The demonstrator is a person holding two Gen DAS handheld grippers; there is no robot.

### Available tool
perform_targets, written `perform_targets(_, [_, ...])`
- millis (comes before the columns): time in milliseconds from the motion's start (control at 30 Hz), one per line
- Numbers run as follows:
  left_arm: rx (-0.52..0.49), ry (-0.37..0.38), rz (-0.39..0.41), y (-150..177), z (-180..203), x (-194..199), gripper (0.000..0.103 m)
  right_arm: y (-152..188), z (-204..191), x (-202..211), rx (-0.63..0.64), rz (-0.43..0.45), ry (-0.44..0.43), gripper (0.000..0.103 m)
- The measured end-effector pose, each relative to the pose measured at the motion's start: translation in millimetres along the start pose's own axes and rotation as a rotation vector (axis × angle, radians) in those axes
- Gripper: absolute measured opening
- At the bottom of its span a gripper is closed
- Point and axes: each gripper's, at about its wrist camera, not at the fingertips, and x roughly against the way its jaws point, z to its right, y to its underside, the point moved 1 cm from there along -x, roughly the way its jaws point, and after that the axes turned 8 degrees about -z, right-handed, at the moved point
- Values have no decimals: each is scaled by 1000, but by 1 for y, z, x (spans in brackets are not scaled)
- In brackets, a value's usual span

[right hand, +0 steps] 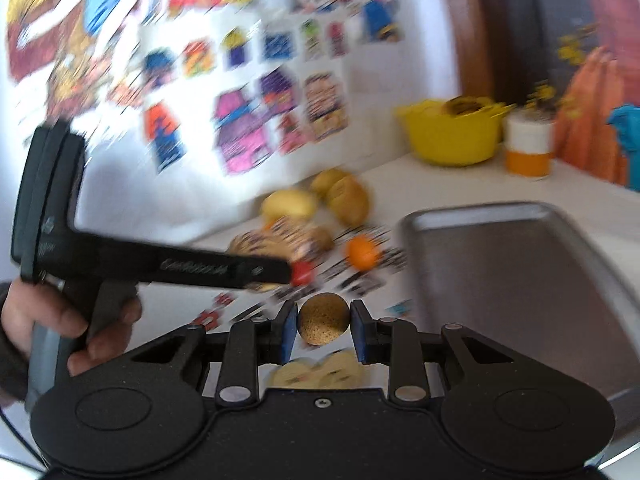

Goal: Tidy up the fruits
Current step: 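Carry the pepino onto the metal tray and open the left tool while the right tool releases the kiwi there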

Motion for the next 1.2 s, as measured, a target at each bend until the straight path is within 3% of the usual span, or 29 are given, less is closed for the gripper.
perform_targets(233, [13,22,44,-26,38,-12,57,-8,64,17,-124,92,101,31])
perform_targets(467, [2,39,57,-61,75,-47,57,-4,109,7,-215,86,144,31])
perform_targets(800, [-34,46,-12,-75,105,-97,57,9,123,-8,-252,25,123,31])
perform_targets(1200, [-83,30,-53,-67,119,-111,57,14,123,-10,-251,8,118,34])
